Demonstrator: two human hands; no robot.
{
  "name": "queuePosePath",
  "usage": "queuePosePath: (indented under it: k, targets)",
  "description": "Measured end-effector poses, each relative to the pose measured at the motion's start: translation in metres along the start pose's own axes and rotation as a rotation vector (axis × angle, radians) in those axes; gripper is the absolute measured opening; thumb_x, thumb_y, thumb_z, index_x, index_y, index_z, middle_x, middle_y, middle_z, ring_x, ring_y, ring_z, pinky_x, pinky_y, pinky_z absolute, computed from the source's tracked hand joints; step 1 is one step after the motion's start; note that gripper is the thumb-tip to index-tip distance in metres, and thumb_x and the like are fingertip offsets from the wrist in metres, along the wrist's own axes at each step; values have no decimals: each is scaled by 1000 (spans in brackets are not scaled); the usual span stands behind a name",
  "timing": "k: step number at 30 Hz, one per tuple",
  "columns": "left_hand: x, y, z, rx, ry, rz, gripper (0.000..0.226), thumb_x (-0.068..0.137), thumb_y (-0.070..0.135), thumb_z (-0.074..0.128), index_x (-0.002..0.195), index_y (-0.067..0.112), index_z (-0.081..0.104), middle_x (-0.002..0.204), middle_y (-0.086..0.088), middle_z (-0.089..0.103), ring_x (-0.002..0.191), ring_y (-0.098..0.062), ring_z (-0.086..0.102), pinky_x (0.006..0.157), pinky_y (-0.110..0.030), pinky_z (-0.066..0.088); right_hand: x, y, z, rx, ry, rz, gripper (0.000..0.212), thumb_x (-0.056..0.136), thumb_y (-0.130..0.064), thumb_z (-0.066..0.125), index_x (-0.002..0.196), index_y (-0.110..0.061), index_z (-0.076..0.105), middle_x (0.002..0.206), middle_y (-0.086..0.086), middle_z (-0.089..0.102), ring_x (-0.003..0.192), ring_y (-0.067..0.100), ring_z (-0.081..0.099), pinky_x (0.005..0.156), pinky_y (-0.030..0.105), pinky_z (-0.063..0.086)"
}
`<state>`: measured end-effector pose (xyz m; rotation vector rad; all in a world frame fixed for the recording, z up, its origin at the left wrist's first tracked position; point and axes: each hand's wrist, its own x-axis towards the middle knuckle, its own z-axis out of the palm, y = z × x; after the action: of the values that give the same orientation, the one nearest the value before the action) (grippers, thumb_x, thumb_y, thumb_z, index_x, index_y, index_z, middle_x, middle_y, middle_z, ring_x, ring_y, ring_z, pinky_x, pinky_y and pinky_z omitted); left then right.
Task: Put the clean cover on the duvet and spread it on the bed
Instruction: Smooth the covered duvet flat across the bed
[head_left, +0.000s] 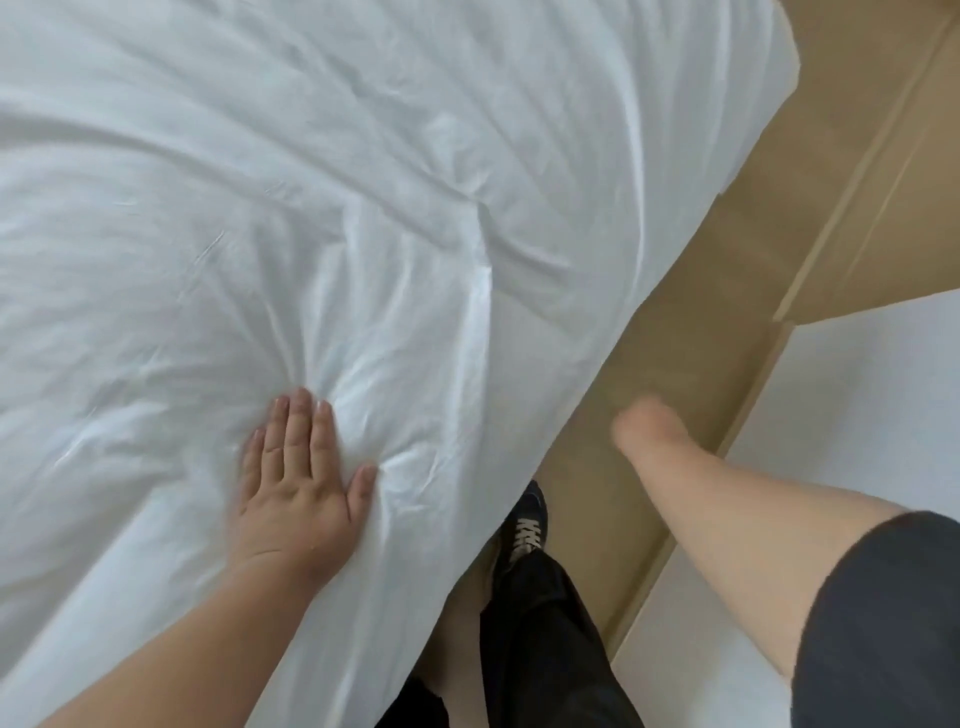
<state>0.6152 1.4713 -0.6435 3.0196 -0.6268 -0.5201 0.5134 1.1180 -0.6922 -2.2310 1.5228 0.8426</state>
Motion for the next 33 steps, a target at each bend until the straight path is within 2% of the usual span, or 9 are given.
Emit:
queuePosePath:
  k: [2, 5, 11, 14, 19, 25, 28, 30, 33]
  targets:
    - [3, -1, 7, -8, 12, -3, 86, 94, 62, 16, 159, 5, 14, 168, -10, 4, 155, -20, -7, 122, -33, -17, -8, 43, 12, 32, -52, 124, 50, 102, -43, 48, 141, -11, 52, 141, 15, 55, 125, 36, 55, 103, 43, 46]
    - [6, -5, 16, -35, 44, 21, 83, 93, 55, 28, 154, -1, 28, 164, -19, 21, 154, -30, 11, 124, -33, -13, -37, 28, 36, 374, -116, -154, 46, 101, -58, 44, 123, -23, 63, 114, -2, 69, 98, 18, 63, 85, 36, 49]
    - [4, -7, 17, -54, 87, 21, 82, 93, 54, 28, 155, -1, 27, 164, -19, 21, 154, -29, 9, 123, -31, -14, -62, -58, 71, 915, -166, -92, 44, 101, -49, 44, 83, -9, 48, 82, 5, 59, 75, 24, 58, 68, 34, 49]
    - [5, -8, 20, -53, 104, 29, 81, 93, 53, 29, 154, 0, 25, 164, -20, 21, 154, -31, 10, 123, -31, -14, -63, -68, 72, 915, -37, -96, 32, 99, -30, 46, 76, -9, 40, 74, 4, 47, 69, 19, 42, 62, 30, 34]
    - [1, -7, 17, -65, 112, 15, 82, 93, 54, 28, 155, 1, 24, 165, -19, 20, 154, -30, 9, 123, -30, -14, -70, -20, 65, 785, -12, -119, 47, 107, -46, 38, 87, -8, 58, 85, 9, 65, 78, 25, 62, 73, 37, 49]
    - [-7, -6, 1, -123, 123, 51, 82, 93, 55, 31, 154, 1, 29, 164, -19, 23, 154, -30, 14, 126, -38, 0, -37, 67, 30, 410, 164, -187, 50, 107, -45, 38, 68, -14, 41, 65, 5, 49, 63, 27, 48, 53, 34, 27]
    - [-14, -12, -7, -73, 111, 111, 78, 95, 53, 32, 154, 2, 31, 164, -17, 22, 154, -29, 14, 126, -42, 3, 0, 65, 19, 257, 75, -198, 50, 107, -48, 35, 77, -13, 55, 76, 8, 59, 79, 35, 59, 59, 34, 33]
    - [-16, -11, -9, -37, 79, 120, 78, 96, 54, 30, 156, 3, 29, 165, -15, 19, 155, -27, 11, 126, -43, 2, 25, 37, 23, 189, -25, -145, 50, 108, -48, 33, 109, -11, 68, 109, 16, 67, 107, 39, 62, 79, 38, 43]
    - [-13, -9, -6, -5, 47, 107, 79, 97, 55, 27, 157, 5, 24, 167, -12, 14, 155, -23, 5, 125, -36, -7, 46, -6, 38, 187, -132, 17, 58, 108, -49, 31, 138, -9, 59, 140, 18, 59, 124, 37, 57, 96, 37, 44]
